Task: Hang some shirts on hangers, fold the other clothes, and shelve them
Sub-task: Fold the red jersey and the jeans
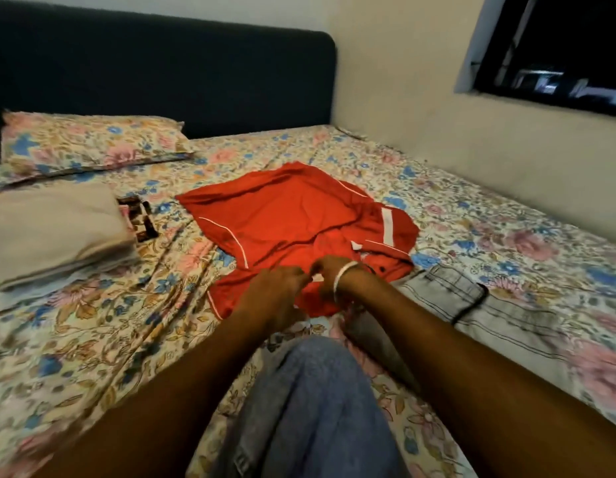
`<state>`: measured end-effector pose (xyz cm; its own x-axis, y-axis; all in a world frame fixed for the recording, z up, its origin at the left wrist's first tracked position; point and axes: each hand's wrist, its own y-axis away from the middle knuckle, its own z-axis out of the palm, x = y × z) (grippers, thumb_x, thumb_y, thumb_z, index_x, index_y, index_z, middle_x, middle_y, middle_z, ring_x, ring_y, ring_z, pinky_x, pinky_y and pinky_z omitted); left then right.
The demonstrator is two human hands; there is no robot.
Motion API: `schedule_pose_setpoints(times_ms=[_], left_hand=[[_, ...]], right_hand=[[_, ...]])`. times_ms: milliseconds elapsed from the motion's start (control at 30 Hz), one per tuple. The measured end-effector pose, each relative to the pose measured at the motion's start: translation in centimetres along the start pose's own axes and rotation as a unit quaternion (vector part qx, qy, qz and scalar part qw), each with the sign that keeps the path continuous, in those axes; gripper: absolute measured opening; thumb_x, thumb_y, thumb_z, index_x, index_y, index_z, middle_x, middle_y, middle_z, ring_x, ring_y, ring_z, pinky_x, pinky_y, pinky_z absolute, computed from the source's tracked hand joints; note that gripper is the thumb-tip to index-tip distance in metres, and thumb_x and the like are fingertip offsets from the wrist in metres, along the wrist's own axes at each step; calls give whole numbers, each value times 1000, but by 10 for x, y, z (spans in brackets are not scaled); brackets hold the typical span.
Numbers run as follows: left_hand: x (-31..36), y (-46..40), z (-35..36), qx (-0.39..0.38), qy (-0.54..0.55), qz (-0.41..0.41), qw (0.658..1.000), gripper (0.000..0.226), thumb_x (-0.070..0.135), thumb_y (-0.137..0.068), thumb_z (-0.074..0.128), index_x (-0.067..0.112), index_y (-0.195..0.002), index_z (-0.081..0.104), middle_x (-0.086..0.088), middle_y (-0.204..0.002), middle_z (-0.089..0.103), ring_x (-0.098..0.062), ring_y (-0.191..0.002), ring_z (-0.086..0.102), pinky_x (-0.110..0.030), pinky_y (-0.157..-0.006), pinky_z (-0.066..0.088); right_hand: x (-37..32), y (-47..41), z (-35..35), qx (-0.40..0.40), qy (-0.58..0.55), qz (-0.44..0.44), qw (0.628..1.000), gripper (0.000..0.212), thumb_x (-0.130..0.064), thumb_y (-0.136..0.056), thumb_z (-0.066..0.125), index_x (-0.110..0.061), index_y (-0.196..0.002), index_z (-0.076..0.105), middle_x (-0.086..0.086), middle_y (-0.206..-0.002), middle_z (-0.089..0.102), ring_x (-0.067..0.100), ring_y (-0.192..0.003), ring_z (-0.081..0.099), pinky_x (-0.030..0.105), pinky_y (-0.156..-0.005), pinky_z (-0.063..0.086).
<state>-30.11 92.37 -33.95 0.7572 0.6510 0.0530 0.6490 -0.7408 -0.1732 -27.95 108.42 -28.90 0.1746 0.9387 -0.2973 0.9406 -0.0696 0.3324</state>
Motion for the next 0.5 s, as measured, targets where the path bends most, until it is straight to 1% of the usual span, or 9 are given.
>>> schedule_pose_setpoints(times_ms=[67, 133, 167, 233, 300, 367, 433, 467, 500], left_hand=[[16, -17, 14, -30, -62, -19, 997, 34, 30, -89, 65, 23, -122, 65, -6, -115, 68, -28, -106, 65, -39, -84, 50], [19, -20, 27, -26, -76, -31, 996, 26, 22, -94, 56, 20, -117, 66, -7, -114, 67, -30, -107, 65, -40, -85, 48], [15, -20, 30, -5, -47, -37, 998, 26, 21, -93, 55, 20, -117, 66, -8, -113, 67, -29, -106, 64, -39, -85, 47], [4, -15, 36, 36, 65, -50, 996, 23, 25, -91, 58, 21, -112, 65, -7, -108, 68, -28, -101, 64, -36, -83, 45], [-7, -10, 33, 49, 132, -54, 989, 20, 30, -92, 57, 19, -109, 60, -6, -104, 66, -27, -96, 62, -34, -78, 42], [-11, -3, 16, 83, 165, -58, 981, 21, 30, -99, 47, 15, -111, 56, -5, -94, 63, -22, -84, 60, -28, -72, 38], [-16, 7, -5, 84, 211, -58, 972, 15, 28, -105, 42, 20, -102, 55, 0, -77, 58, -6, -61, 54, -22, -55, 39], [-21, 14, -16, 76, 235, -56, 967, 12, 27, -106, 45, 26, -97, 54, 3, -72, 57, -4, -54, 53, -21, -49, 40], [-26, 21, -26, 60, 242, -49, 967, 12, 28, -105, 51, 33, -94, 51, 5, -70, 57, -3, -54, 54, -21, -48, 42]], right_hand=[[21, 11, 20, -26, 71, 16, 997, 60, -21, -88, 72, -15, -144, 52, 10, -150, 50, 27, -133, 52, 36, -112, 39], [27, 21, 37, 19, 27, 18, 999, 56, -19, -86, 68, -23, -140, 56, 11, -151, 48, 29, -136, 49, 41, -111, 42], [29, 23, 41, 57, 10, 6, 998, 51, -19, -85, 66, -26, -136, 58, 10, -147, 51, 31, -134, 51, 42, -107, 46], [29, 20, 48, 104, 11, -14, 994, 42, -27, -85, 66, -30, -127, 60, 8, -133, 60, 33, -123, 58, 42, -100, 50], [26, 14, 51, 143, 24, -24, 989, 43, -38, -83, 66, -30, -125, 58, 6, -125, 64, 33, -117, 60, 43, -101, 46], [23, 8, 53, 176, 21, -15, 984, 44, -39, -82, 66, -30, -125, 57, 3, -124, 64, 30, -120, 57, 46, -105, 37], [24, 2, 52, 217, 24, 5, 976, 40, -39, -81, 66, -30, -120, 60, 1, -123, 63, 28, -121, 55, 48, -103, 34], [26, 0, 51, 230, 31, 16, 973, 37, -40, -81, 66, -30, -117, 63, 1, -122, 62, 28, -120, 55, 48, -103, 35], [30, -2, 50, 245, 39, 23, 968, 36, -42, -82, 65, -30, -115, 64, 2, -122, 61, 28, -121, 54, 49, -103, 35]])
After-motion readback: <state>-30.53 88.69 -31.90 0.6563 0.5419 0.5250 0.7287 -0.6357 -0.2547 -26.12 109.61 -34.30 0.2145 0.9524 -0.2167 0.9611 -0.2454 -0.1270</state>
